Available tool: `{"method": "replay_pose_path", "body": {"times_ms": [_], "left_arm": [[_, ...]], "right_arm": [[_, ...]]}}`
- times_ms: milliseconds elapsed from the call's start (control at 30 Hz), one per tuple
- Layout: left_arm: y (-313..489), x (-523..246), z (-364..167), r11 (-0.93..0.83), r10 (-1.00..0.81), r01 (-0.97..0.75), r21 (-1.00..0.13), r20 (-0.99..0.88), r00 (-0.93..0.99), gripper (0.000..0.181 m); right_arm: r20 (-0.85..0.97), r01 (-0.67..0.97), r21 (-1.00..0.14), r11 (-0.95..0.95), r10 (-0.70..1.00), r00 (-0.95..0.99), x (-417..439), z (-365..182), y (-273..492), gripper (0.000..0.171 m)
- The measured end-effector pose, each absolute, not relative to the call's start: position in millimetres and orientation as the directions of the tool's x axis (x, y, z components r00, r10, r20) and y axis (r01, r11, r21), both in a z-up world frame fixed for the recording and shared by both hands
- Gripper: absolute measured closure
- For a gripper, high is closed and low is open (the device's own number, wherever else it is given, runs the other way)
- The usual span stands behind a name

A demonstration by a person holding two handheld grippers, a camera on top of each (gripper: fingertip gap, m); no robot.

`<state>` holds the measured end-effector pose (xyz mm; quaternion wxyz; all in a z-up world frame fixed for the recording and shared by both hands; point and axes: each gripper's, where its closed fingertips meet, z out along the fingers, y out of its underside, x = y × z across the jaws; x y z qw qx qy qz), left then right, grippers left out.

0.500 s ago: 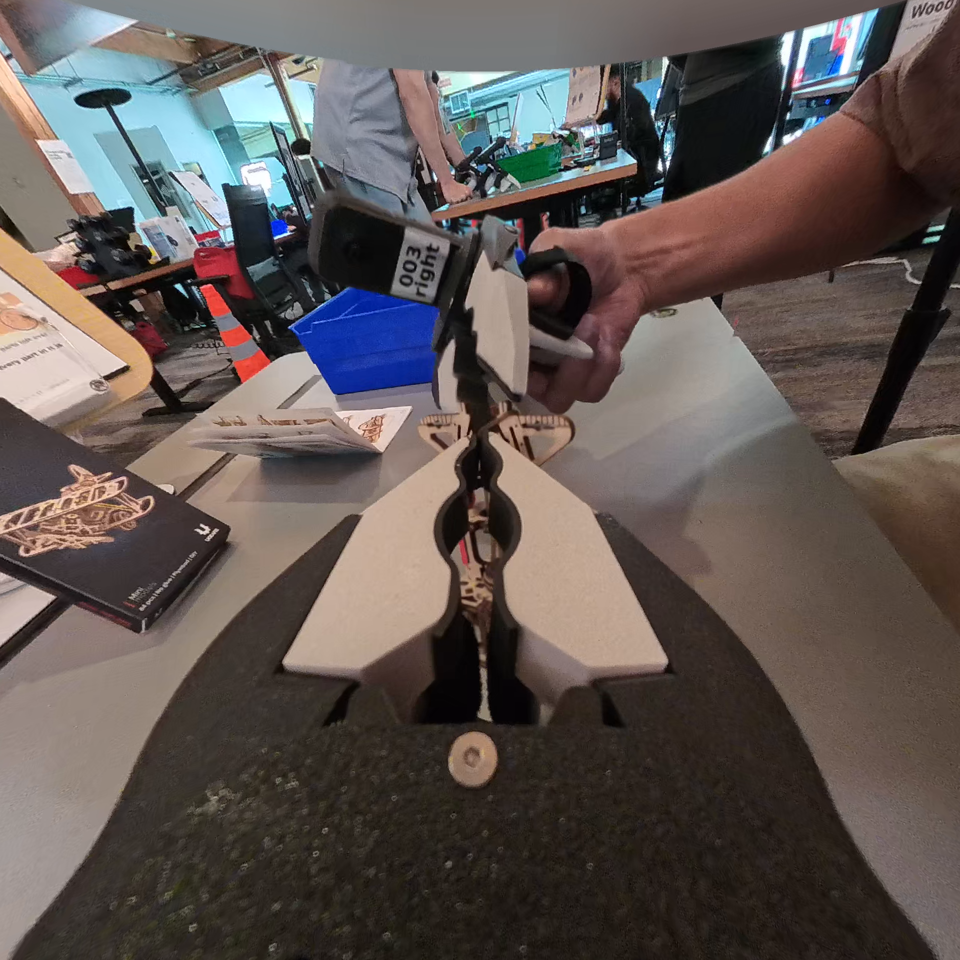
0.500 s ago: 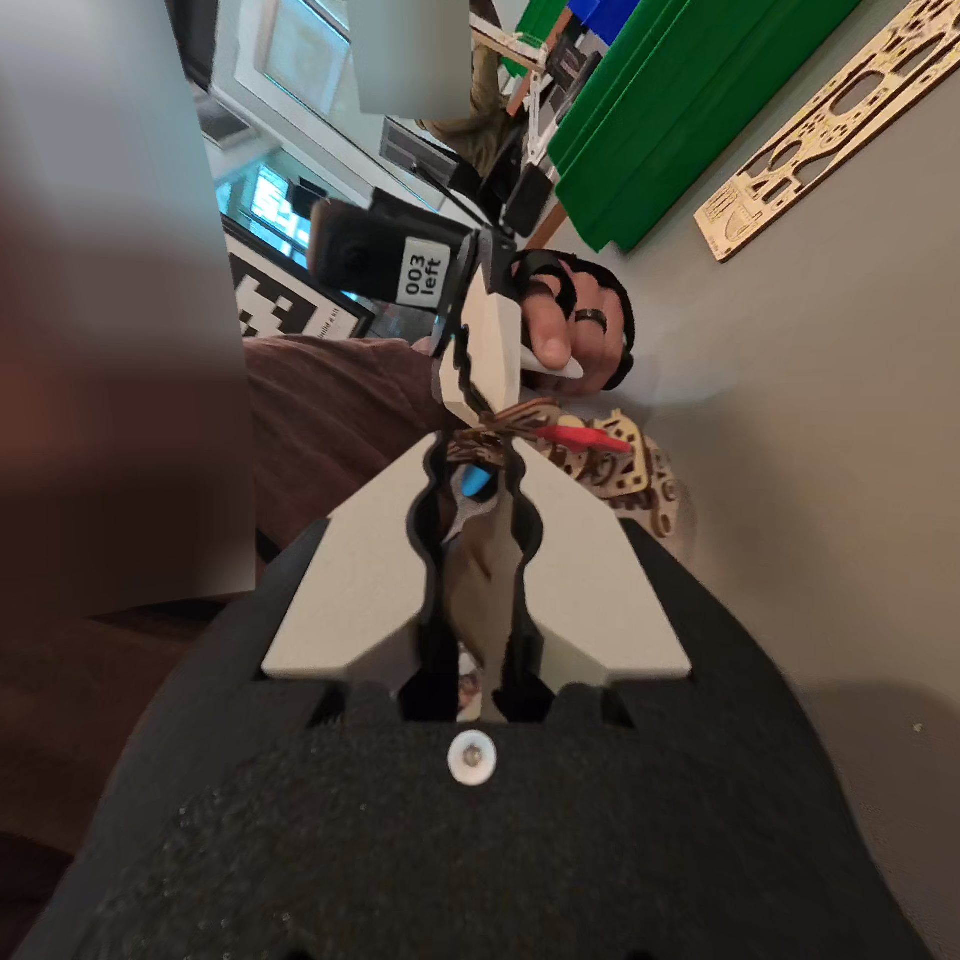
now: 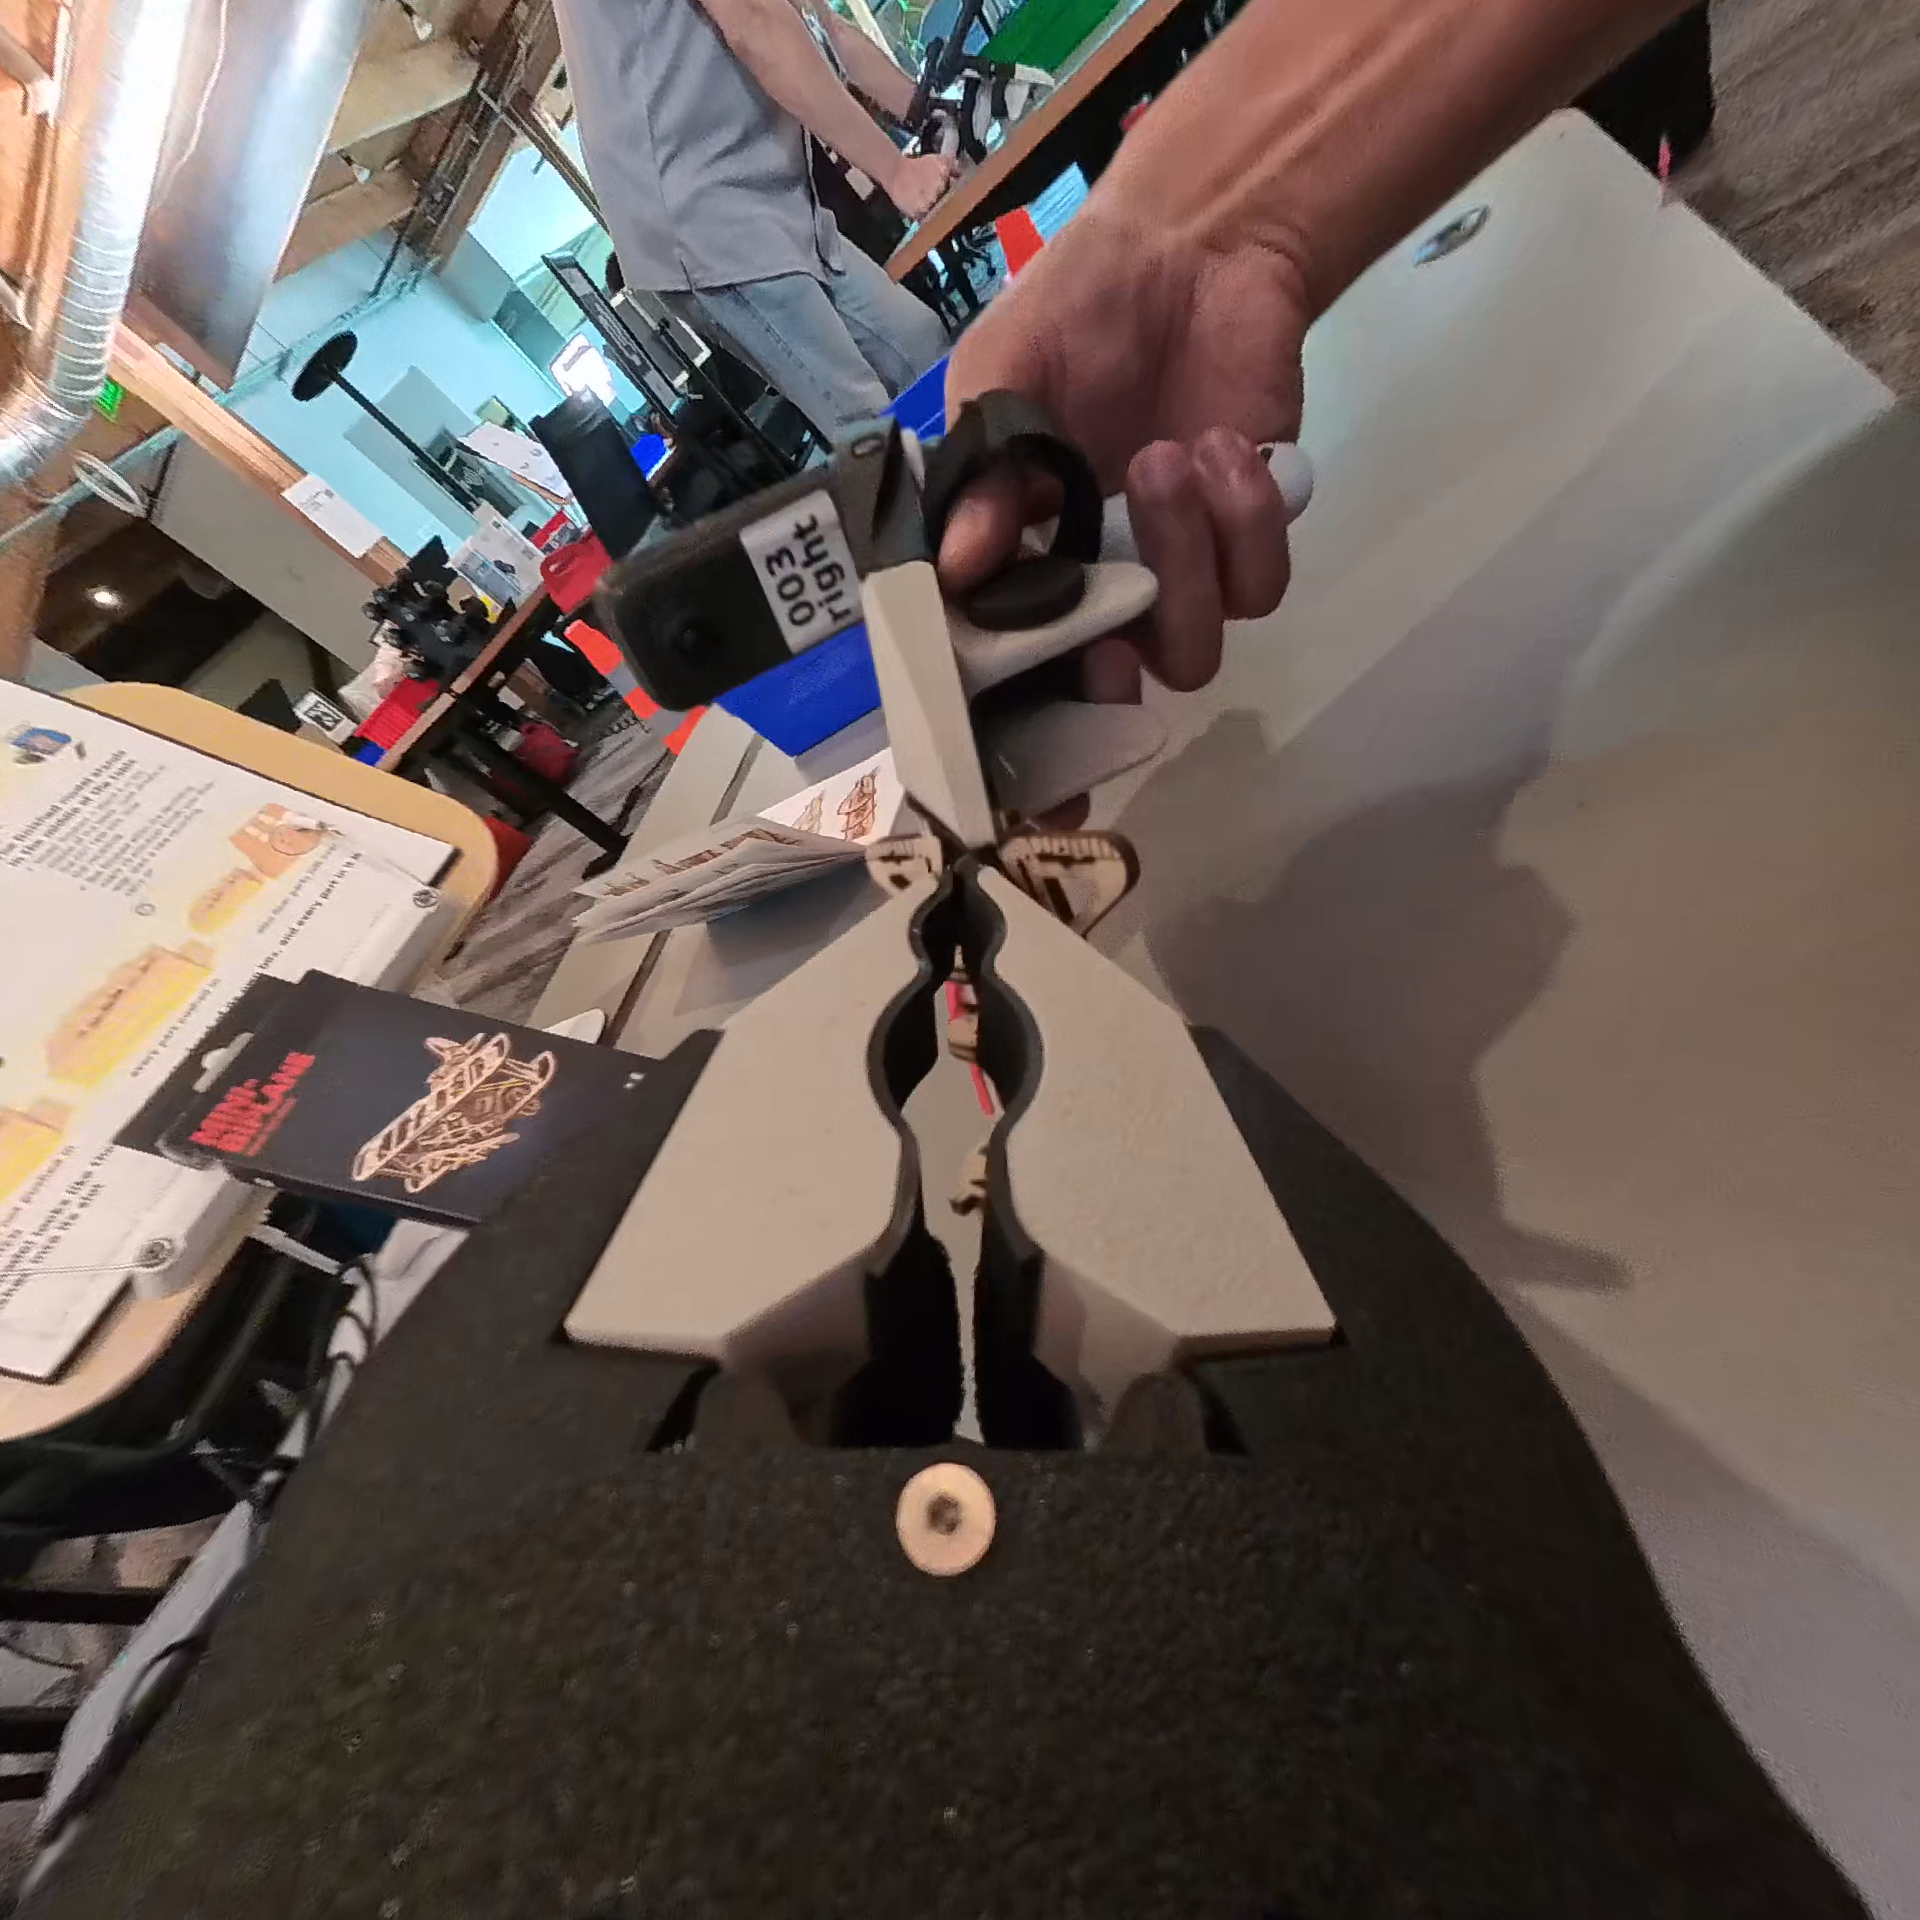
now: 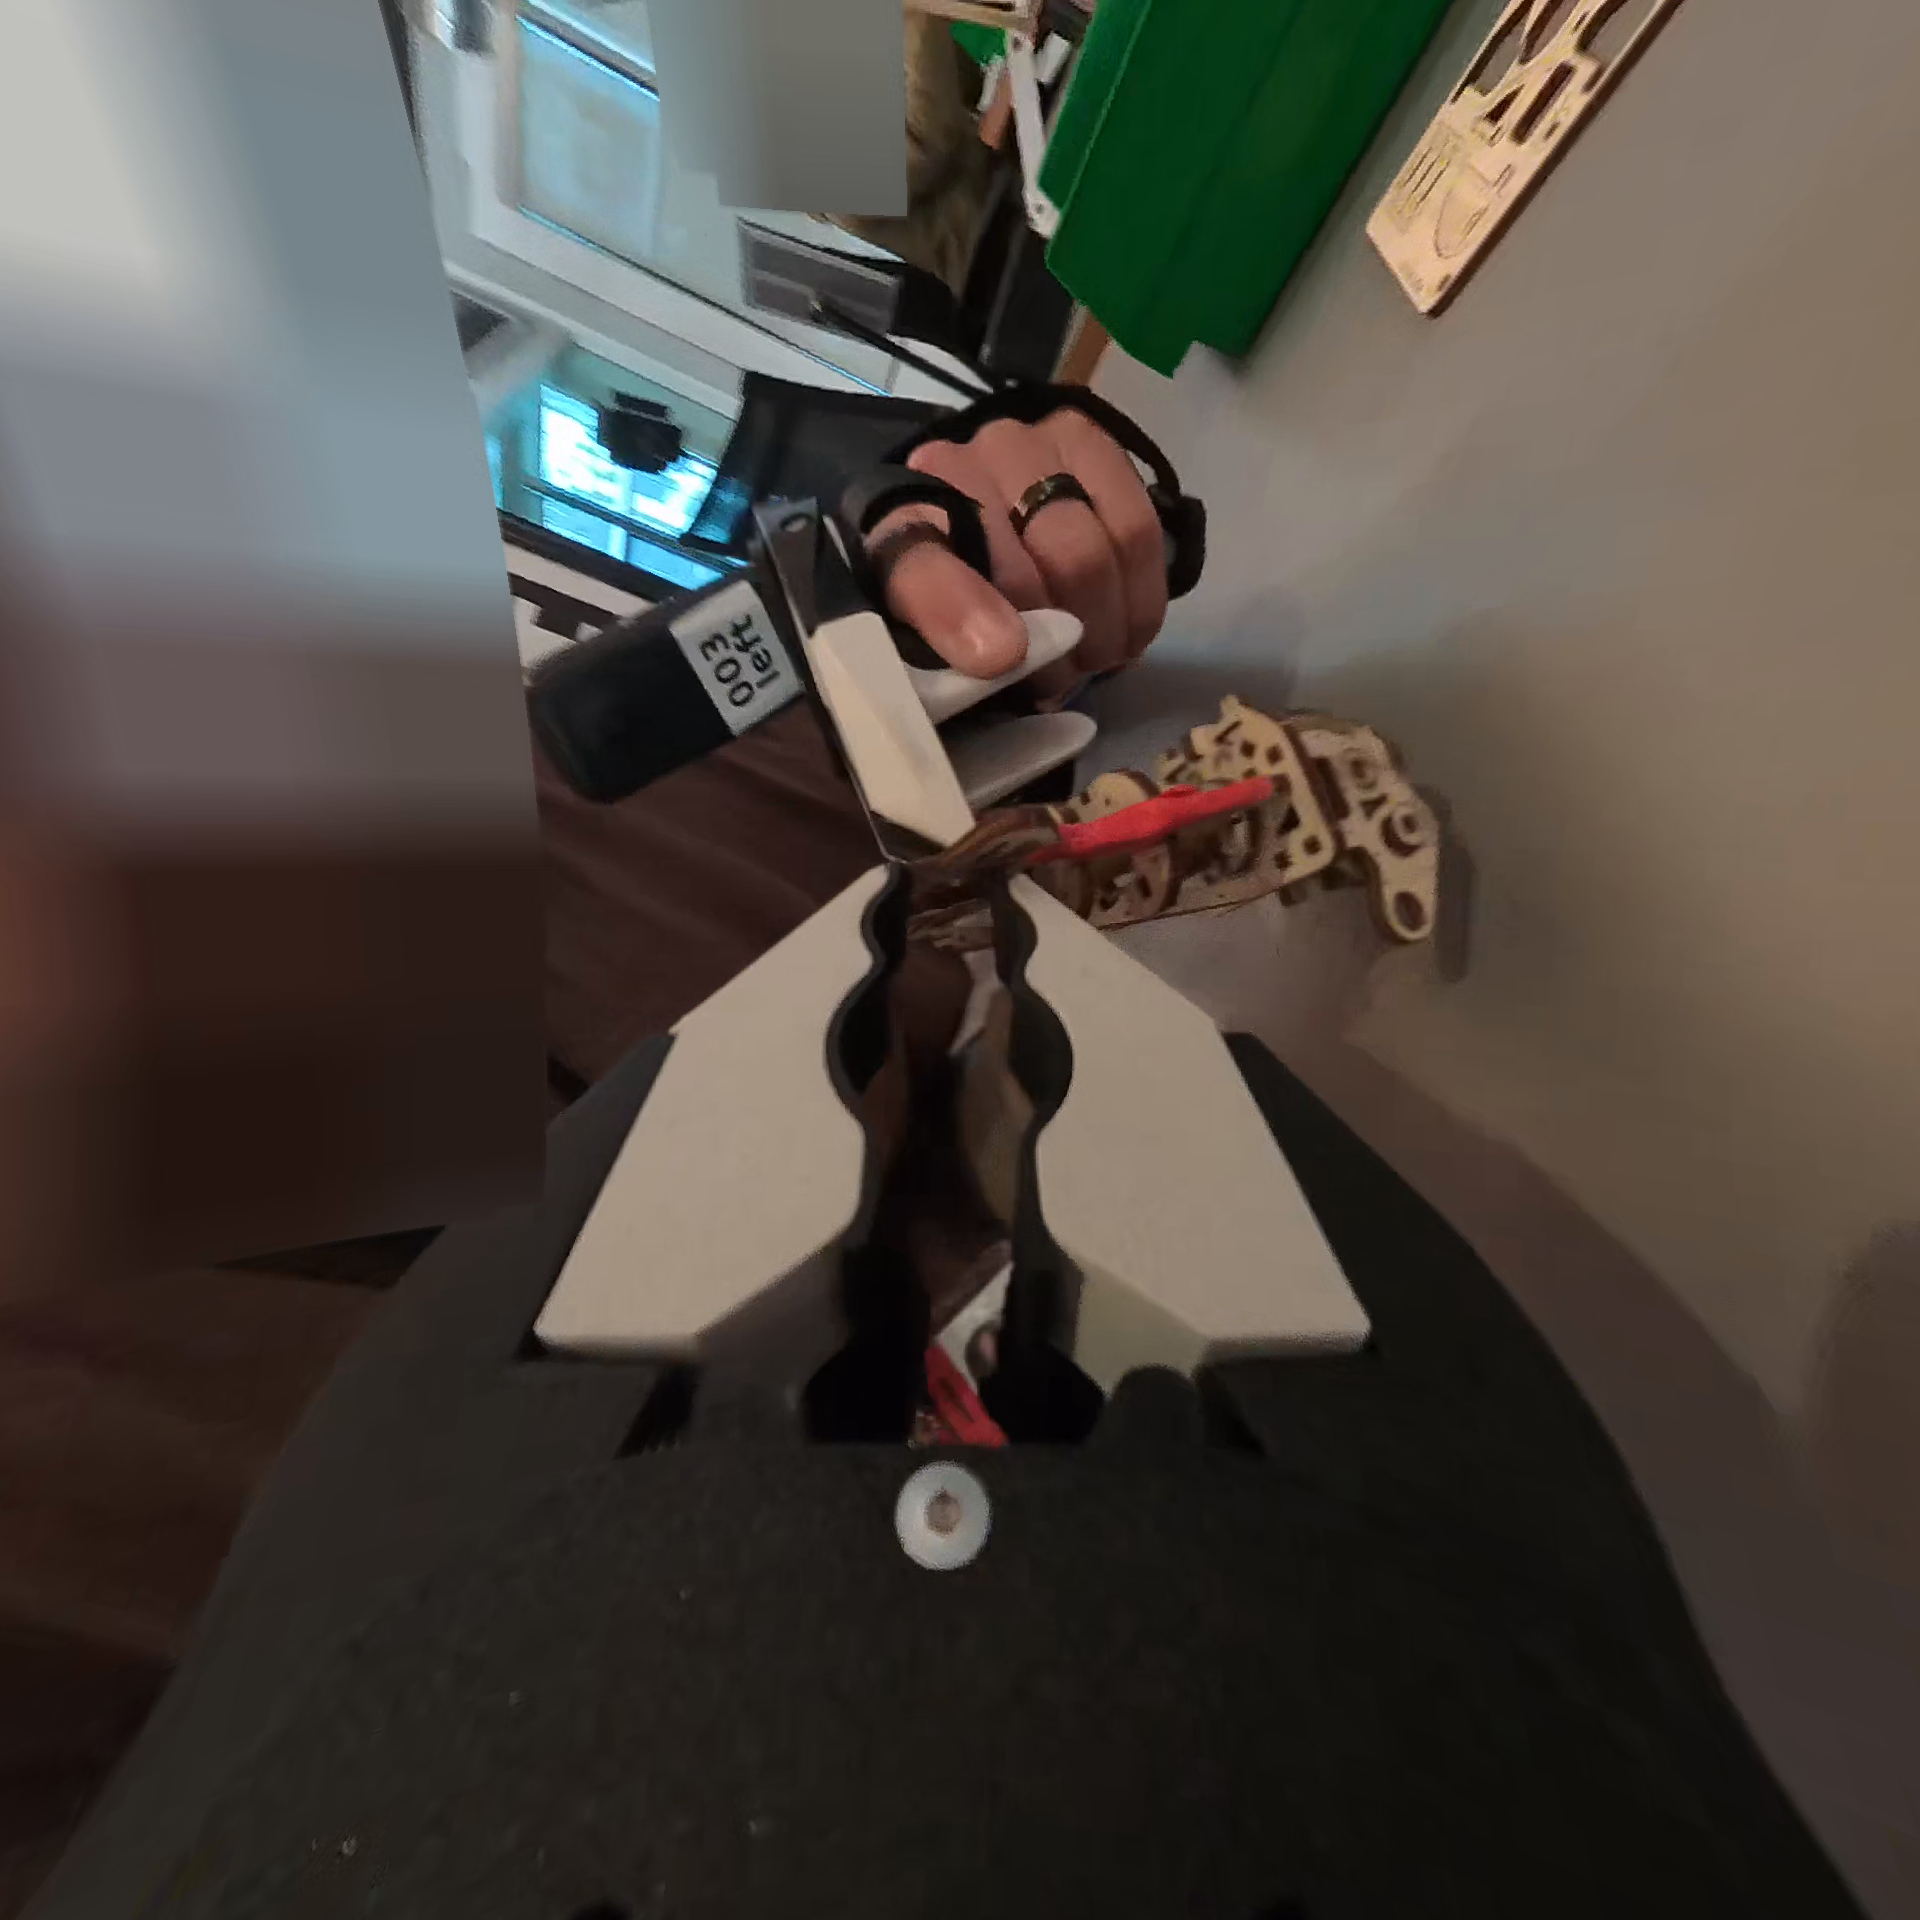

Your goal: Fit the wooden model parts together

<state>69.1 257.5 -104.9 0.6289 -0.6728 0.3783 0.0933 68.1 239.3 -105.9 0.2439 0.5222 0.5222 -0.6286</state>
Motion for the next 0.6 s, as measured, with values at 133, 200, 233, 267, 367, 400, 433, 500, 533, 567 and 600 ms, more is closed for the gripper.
{"method": "replay_pose_path", "body": {"times_ms": [133,200,233,267,367,400,433,500,533,567,600], "left_arm": [[255.5,69.9,-99.1,0.078,-0.437,-0.514,-0.854,-0.492,0.752,0.181],[254.7,68.9,-94.8,0.072,-0.461,-0.445,-0.893,-0.426,0.779,0.181],[254.6,67.9,-93.0,0.068,-0.467,-0.421,-0.905,-0.402,0.788,0.181],[254.4,67.8,-92.4,0.062,-0.478,-0.4,-0.914,-0.379,0.792,0.181],[255.5,69.2,-96.5,0.043,-0.495,-0.372,-0.927,-0.343,0.798,0.181],[256.2,69.6,-98.6,0.049,-0.486,-0.395,-0.917,-0.368,0.793,0.181],[256.1,70.9,-99.6,0.051,-0.484,-0.41,-0.911,-0.382,0.788,0.181],[255.6,73.0,-97.4,0.055,-0.487,-0.4,-0.915,-0.374,0.789,0.181],[255.8,73.1,-97.8,0.053,-0.488,-0.401,-0.914,-0.374,0.788,0.181],[256.1,73.4,-98.3,0.054,-0.485,-0.405,-0.913,-0.379,0.788,0.181],[256.2,74.2,-99.0,0.059,-0.481,-0.416,-0.907,-0.391,0.785,0.181]], "right_arm": [[-0.881,0.843,-0.448,-0.298,0.305,-0.36,67.5,-102.0,238.7,0.16],[-0.879,0.84,-0.452,-0.298,0.309,-0.363,67.8,-100.6,240.3,0.16],[-0.882,0.839,-0.45,-0.308,0.301,-0.363,67.7,-99.7,241.4,0.161],[-0.887,0.839,-0.444,-0.316,0.288,-0.361,68.2,-99.0,242.2,0.161],[-0.896,0.834,-0.434,-0.341,0.256,-0.362,68.7,-97.6,242.4,0.162],[-0.897,0.832,-0.433,-0.346,0.252,-0.363,69.0,-98.5,242.3,0.162],[-0.901,0.832,-0.429,-0.351,0.237,-0.364,70.0,-99.0,242.3,0.162],[-0.921,0.834,-0.388,-0.391,0.163,-0.352,71.2,-96.7,242.1,0.163],[-0.932,0.836,-0.361,-0.413,0.127,-0.34,71.2,-96.8,242.4,0.162],[-0.939,0.837,-0.339,-0.43,0.096,-0.331,71.4,-97.4,242.8,0.163],[-0.943,0.836,-0.322,-0.444,0.07,-0.326,71.6,-98.3,243.1,0.164]]}}
